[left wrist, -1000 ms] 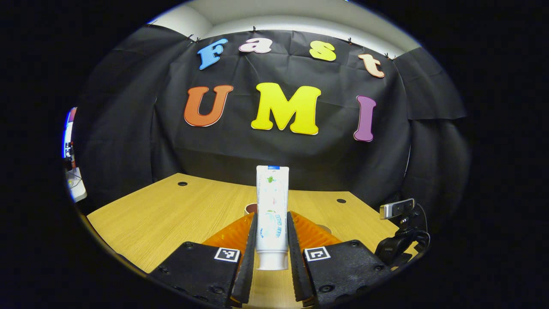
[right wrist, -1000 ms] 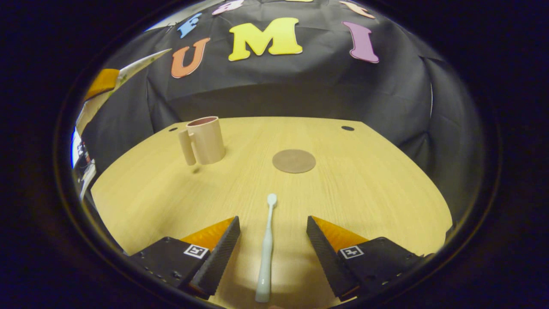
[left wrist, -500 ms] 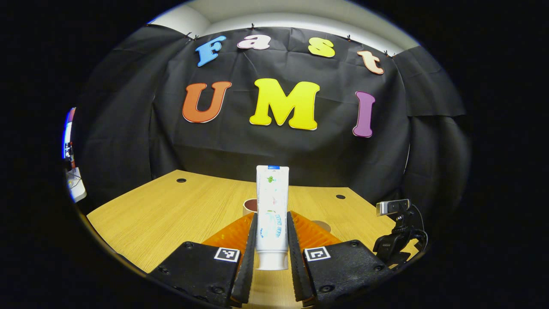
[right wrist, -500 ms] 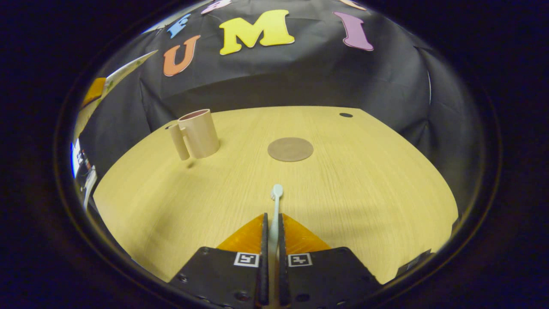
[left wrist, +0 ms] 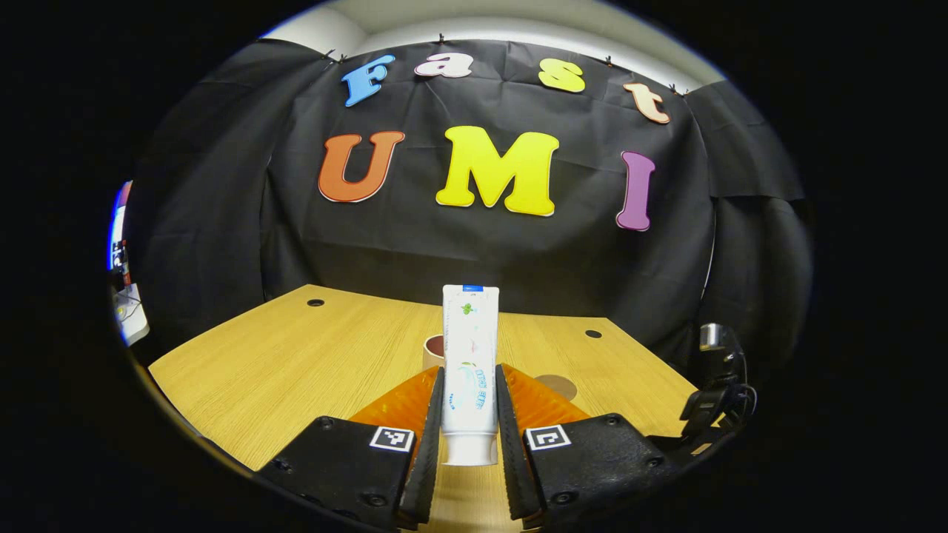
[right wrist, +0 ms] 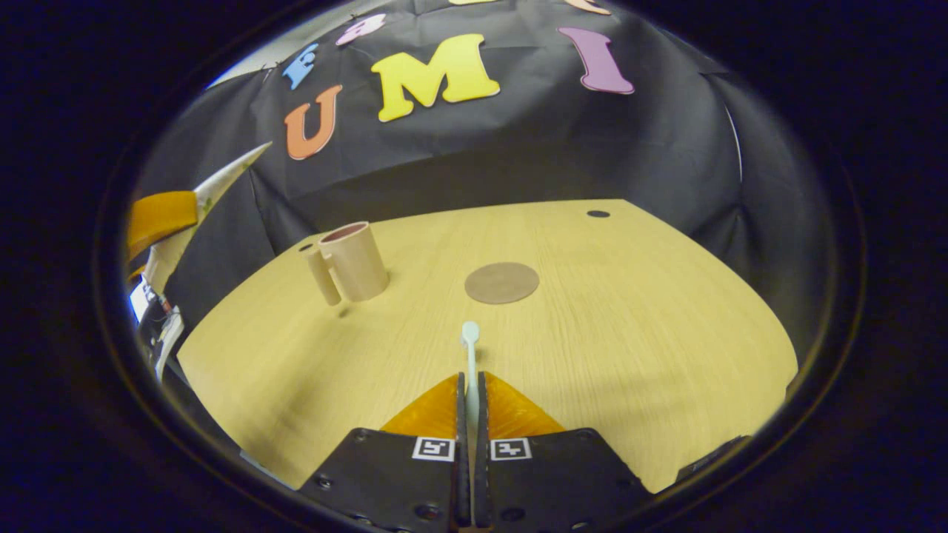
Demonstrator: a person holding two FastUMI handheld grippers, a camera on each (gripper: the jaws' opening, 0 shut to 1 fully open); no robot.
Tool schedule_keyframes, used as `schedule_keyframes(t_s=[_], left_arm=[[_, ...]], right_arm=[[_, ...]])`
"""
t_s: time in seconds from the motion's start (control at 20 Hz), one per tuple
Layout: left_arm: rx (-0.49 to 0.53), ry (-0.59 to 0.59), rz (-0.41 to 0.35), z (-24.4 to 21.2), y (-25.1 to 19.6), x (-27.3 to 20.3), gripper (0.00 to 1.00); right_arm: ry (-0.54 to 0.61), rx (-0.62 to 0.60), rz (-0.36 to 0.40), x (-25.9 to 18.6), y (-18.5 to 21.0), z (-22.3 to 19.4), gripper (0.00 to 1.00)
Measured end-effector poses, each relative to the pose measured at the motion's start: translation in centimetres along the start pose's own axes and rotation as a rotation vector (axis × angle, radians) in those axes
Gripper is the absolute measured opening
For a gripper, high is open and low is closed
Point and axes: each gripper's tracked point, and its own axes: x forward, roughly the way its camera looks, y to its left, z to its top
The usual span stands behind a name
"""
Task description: Put the toothbrush and toothpaste on the desktop into the cup, then pick up the cup and place it on the coaster on the desktop.
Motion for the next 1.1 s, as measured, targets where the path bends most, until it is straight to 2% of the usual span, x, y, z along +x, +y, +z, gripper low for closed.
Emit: schedule_keyframes(t_s=[0.15, 0.35, 0.6, 0.7, 0.75, 0.8, 1.0, 1.1], left_arm=[[-0.001, 0.004, 0.010, -0.1, 0.6, 0.2, 0.41], [-0.019, 0.000, 0.015, 0.1, 0.4, -0.6, 0.41], [0.053, -0.048, 0.004, 1.0, -1.1, -2.5, 0.41], [0.064, -0.051, -0.016, 0.9, -2.2, -2.9, 0.41], [0.067, -0.056, -0.030, 1.0, -2.9, -3.0, 0.46], [0.070, -0.058, -0.040, 0.9, -3.2, -2.9, 0.41], [0.008, -0.050, -0.047, 0.7, -2.7, -1.3, 0.41], [-0.015, -0.017, -0.046, 0.1, -2.4, 0.4, 0.41]], right_arm=[[-0.153, -0.006, 0.001, -3.2, 0.4, 4.0, 0.05], [-0.324, -0.022, -0.004, -8.2, 0.3, 8.5, 0.03], [-0.448, -0.060, -0.008, -12.6, 0.6, 11.0, 0.03], [-0.470, -0.069, -0.010, -13.5, 0.6, 11.4, 0.02], [-0.476, -0.067, -0.003, -14.0, 0.7, 11.5, 0.02], [-0.484, -0.063, 0.000, -14.4, 0.7, 11.8, 0.03], [-0.515, -0.057, -0.006, -15.4, 0.1, 12.6, 0.00], [-0.515, -0.052, -0.002, -15.4, 0.1, 12.5, 0.02]])
